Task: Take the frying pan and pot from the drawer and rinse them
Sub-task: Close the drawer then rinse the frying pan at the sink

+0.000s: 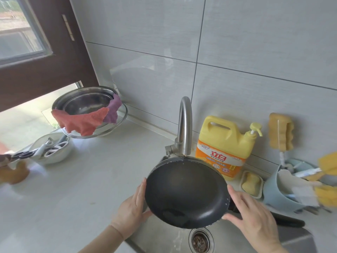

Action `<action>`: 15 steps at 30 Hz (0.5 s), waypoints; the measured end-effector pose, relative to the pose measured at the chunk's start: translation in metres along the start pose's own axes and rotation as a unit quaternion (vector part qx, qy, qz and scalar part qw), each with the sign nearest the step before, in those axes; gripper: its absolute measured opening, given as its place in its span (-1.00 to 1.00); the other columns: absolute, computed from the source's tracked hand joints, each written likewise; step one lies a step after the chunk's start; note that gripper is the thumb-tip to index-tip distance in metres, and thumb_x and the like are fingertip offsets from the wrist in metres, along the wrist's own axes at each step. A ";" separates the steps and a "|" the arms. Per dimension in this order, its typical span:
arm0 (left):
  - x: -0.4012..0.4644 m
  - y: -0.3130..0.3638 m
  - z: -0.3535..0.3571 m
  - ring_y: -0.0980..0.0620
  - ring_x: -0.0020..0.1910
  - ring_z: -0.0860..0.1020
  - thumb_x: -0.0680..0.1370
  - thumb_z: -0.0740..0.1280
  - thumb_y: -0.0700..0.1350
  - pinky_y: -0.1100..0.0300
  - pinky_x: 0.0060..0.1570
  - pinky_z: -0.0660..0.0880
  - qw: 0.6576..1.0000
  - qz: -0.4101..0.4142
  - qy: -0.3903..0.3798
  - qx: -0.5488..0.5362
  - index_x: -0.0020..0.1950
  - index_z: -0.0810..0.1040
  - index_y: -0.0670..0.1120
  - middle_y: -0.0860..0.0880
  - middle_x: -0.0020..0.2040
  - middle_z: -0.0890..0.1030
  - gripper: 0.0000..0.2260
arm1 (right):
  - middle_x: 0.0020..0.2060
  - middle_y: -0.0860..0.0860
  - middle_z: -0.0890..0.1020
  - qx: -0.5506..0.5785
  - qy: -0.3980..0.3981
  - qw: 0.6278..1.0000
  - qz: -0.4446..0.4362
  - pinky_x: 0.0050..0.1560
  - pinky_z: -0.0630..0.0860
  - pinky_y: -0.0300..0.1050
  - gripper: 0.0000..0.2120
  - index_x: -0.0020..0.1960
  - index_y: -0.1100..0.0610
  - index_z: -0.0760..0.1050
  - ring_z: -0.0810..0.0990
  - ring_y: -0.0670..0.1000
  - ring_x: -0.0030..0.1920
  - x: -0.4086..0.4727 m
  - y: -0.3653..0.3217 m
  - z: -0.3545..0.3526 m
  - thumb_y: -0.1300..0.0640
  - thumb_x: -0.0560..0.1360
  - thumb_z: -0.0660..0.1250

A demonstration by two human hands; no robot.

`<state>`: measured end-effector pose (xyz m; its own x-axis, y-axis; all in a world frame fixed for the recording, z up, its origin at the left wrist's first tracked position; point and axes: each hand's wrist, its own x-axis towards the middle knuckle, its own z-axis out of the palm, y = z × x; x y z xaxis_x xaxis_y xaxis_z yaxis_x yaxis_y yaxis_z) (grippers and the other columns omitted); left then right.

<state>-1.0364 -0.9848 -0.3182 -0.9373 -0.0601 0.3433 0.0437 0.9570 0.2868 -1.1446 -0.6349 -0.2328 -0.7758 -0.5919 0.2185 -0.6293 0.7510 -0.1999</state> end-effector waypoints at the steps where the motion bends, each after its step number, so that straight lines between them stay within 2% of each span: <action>1: 0.005 0.006 0.004 -0.13 -0.10 0.70 0.58 0.00 0.37 0.22 -0.30 0.58 1.000 0.007 -0.001 -0.010 0.60 -0.16 -0.15 -0.13 0.55 0.25 -0.18 | -0.14 0.00 0.62 -0.006 0.000 1.000 0.008 -0.33 0.57 -0.07 -0.14 0.54 -0.03 0.10 0.63 0.07 -0.28 -0.005 0.002 -0.002 -0.30 0.34 0.26; 2: 0.009 0.012 0.009 -0.14 -0.08 0.70 0.58 0.03 0.36 0.20 -0.30 0.60 1.000 0.016 -0.006 -0.020 0.60 -0.17 -0.16 -0.21 0.47 0.37 -0.18 | -0.15 0.02 0.63 -0.009 -0.004 1.000 0.022 -0.36 0.56 -0.06 -0.20 0.51 -0.01 0.14 0.64 0.08 -0.31 -0.010 0.004 -0.004 -0.34 0.37 0.20; 4: 0.015 0.024 0.017 -0.12 -0.09 0.69 0.58 0.10 0.33 0.22 -0.29 0.60 0.999 0.027 -0.021 -0.033 0.60 -0.19 -0.17 -0.27 0.39 0.46 -0.15 | -0.15 0.05 0.66 -0.013 -0.010 0.999 0.052 -0.39 0.56 -0.04 -0.30 0.47 0.00 0.19 0.65 0.10 -0.32 -0.021 0.010 -0.006 -0.40 0.47 0.07; 6: 0.021 0.034 0.022 -0.08 -0.11 0.69 0.53 0.19 0.32 0.26 -0.28 0.59 0.998 0.040 -0.033 -0.044 0.60 -0.21 -0.16 -0.27 0.40 0.45 -0.09 | -0.16 0.06 0.67 -0.018 -0.019 0.997 0.074 -0.40 0.56 -0.06 -0.31 0.46 0.00 0.21 0.66 0.09 -0.33 -0.030 0.016 -0.007 -0.42 0.51 0.00; 10: 0.027 0.045 0.027 -0.04 -0.16 0.69 0.40 0.47 0.22 0.29 -0.30 0.55 0.995 0.059 -0.058 -0.064 0.60 -0.24 -0.12 -0.21 0.41 0.46 0.10 | -0.21 0.05 0.64 -0.022 -0.005 0.996 0.090 -0.44 0.51 -0.12 -0.26 0.46 0.06 0.26 0.62 0.06 -0.37 -0.037 0.023 -0.013 -0.43 0.49 0.03; 12: 0.030 0.043 0.027 -0.08 -0.06 0.67 0.39 0.52 0.17 0.25 -0.25 0.56 0.992 0.061 -0.073 -0.088 0.59 -0.31 -0.05 -0.18 0.44 0.42 0.15 | -0.20 0.02 0.62 -0.023 -0.011 0.994 0.103 -0.46 0.48 -0.13 -0.22 0.49 0.02 0.24 0.63 0.05 -0.36 -0.035 0.020 -0.014 -0.41 0.43 0.19; 14: 0.033 0.036 0.026 -0.13 0.13 0.62 0.40 0.51 0.15 0.16 -0.10 0.59 0.988 0.057 -0.089 -0.112 0.55 -0.42 0.06 -0.15 0.47 0.37 0.16 | -0.17 -0.04 0.61 -0.015 -0.047 0.991 0.122 -0.45 0.41 -0.17 0.09 0.56 -0.14 0.05 0.63 0.02 -0.34 -0.029 0.023 -0.010 -0.35 0.18 0.50; 15: 0.034 0.031 0.026 -0.15 0.21 0.57 0.41 0.51 0.14 0.11 0.00 0.59 0.985 0.052 -0.104 -0.124 0.52 -0.46 0.12 -0.14 0.48 0.34 0.17 | -0.16 -0.07 0.60 -0.005 -0.076 0.989 0.130 -0.42 0.37 -0.18 0.22 0.56 -0.21 -0.06 0.62 0.01 -0.32 -0.025 0.021 -0.008 -0.32 0.09 0.55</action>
<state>-1.0762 -0.9497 -0.3205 -0.9727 0.1198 0.1985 0.2028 0.8547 0.4778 -1.1380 -0.6015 -0.2345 -0.9100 -0.4142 0.0153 -0.4071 0.8863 -0.2208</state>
